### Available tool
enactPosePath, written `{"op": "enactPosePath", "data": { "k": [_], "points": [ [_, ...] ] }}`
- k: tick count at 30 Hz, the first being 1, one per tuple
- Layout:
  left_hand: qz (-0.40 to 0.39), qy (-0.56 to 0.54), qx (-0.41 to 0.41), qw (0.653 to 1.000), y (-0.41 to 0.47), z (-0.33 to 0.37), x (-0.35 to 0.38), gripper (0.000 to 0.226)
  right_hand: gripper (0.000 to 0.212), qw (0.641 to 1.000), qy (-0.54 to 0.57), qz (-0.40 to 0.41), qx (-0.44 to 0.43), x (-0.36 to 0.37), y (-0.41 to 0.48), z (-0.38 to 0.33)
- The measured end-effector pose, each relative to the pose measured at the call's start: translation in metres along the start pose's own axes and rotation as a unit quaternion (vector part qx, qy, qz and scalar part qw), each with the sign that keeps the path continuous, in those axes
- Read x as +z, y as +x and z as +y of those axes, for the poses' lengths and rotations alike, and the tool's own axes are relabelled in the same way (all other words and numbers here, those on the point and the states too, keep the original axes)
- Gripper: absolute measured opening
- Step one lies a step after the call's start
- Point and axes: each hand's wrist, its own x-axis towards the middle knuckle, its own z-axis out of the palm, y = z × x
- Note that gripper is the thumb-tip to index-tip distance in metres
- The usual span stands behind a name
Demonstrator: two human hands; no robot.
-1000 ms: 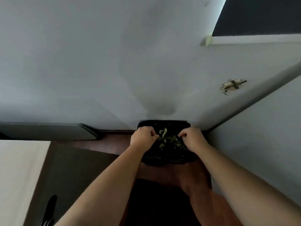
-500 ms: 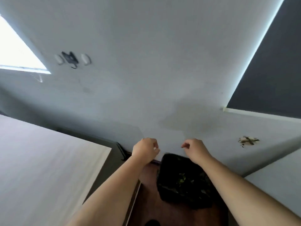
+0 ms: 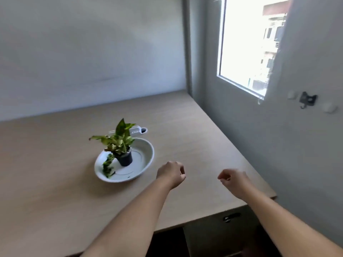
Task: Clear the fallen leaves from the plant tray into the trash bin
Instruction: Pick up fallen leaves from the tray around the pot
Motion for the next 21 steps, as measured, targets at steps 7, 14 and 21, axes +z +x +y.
{"op": "enactPosePath", "data": {
  "k": [7, 14, 21],
  "points": [
    [0.031, -0.033, -0.143, 0.989, -0.018, -0.179, -0.042, 0.014, 0.016, 0.99, -0.036, -0.079, -0.108, 0.1, 0.05, -0.138],
    [0.01, -0.072, -0.152, 0.986, 0.017, -0.302, -0.06, 0.015, 0.02, 0.98, -0.068, -0.138, -0.129, 0.195, 0.105, -0.229],
    [-0.087, 0.002, -0.095, 0.992, 0.059, -0.336, -0.057, 0.04, 0.02, 0.958, -0.161, -0.213, -0.107, 0.254, 0.14, -0.26]
  ]
}}
